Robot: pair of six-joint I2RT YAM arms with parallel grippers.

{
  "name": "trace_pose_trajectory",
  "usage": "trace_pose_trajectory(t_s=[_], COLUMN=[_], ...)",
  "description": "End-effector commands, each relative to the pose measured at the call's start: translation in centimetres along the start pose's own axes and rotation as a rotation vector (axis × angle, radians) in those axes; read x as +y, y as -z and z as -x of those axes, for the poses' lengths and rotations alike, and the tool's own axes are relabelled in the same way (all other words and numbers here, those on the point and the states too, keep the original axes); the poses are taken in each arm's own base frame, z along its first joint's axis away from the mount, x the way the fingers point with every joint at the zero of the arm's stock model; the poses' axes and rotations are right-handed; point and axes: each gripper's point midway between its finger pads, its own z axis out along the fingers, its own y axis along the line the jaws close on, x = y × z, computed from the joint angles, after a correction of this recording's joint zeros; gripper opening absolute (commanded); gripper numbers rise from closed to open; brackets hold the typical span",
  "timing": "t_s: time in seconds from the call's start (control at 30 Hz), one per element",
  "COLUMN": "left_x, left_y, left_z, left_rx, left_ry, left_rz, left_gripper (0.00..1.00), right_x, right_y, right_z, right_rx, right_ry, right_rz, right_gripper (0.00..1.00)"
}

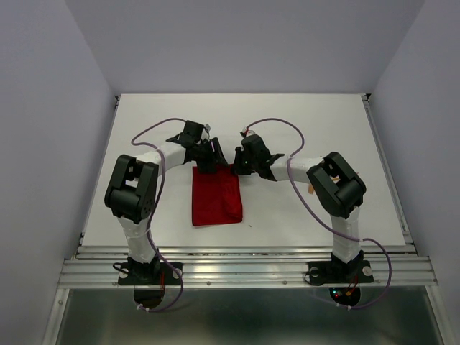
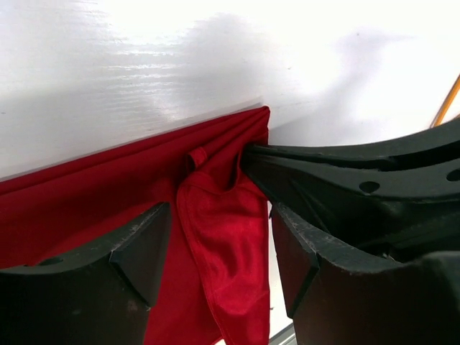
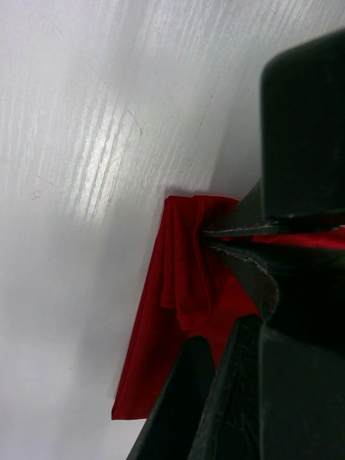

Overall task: Fold the napkin into a case and place the utensils inside
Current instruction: Fold the lower triangle-folded napkin at the center of the board.

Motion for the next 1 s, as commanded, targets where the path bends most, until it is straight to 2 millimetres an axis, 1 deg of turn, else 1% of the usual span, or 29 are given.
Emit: trace_pose_trajectory(t_s=[0.0, 0.03, 0.07, 0.23, 0.33, 0.37, 0.43, 0.53, 0.57, 0.73, 0.83, 0.97], left_x=[-1.2, -1.0, -0.8, -0.5, -0.6, -0.5, -0.4, -0.1, 0.0, 0.0, -0.2, -0.5], left_y=[0.8, 0.6, 0.2, -0.6, -0.9, -1.1, -1.2, -1.5, -1.6, -1.7, -1.5, -1.3], left_z=[2.1, 2.2, 2.3, 2.6, 2.9, 2.9, 2.8, 2.3, 2.1, 1.8, 1.8, 1.8], left_rx=[-0.069, -0.068, -0.062, -0.05, -0.047, -0.04, -0.033, -0.02, -0.015, -0.011, -0.013, -0.018], left_ry=[-0.026, -0.023, -0.025, -0.035, -0.045, -0.046, -0.052, -0.053, -0.052, -0.056, -0.061, -0.064], left_rz=[-0.01, -0.004, 0.002, 0.022, 0.026, 0.031, 0.043, 0.059, 0.061, 0.064, 0.058, 0.043], left_gripper=[0.68, 0.68, 0.68, 0.67, 0.64, 0.6, 0.56, 0.45, 0.44, 0.43, 0.46, 0.46], right_x=[1.2, 1.6, 1.8, 1.9, 2.0, 1.9, 2.0, 2.0, 2.0, 2.1, 2.1, 2.2], right_y=[-0.4, -0.4, -0.4, -0.4, -0.4, -0.5, -0.5, -0.5, -0.5, -0.5, -0.5, -0.4], right_z=[1.2, 0.9, 1.1, 1.2, 1.2, 1.2, 1.2, 1.2, 1.2, 1.3, 1.3, 1.3], right_rx=[-0.038, -0.033, -0.036, -0.038, -0.038, -0.036, -0.037, -0.038, -0.037, -0.038, -0.038, -0.036], right_ry=[0.006, 0.013, 0.011, 0.013, 0.013, 0.013, 0.013, 0.012, 0.012, 0.012, 0.012, 0.012], right_rz=[0.023, 0.029, 0.033, 0.036, 0.039, 0.038, 0.04, 0.041, 0.042, 0.043, 0.045, 0.047], right_gripper=[0.12, 0.12, 0.12, 0.12, 0.13, 0.13, 0.13, 0.13, 0.13, 0.13, 0.13, 0.13])
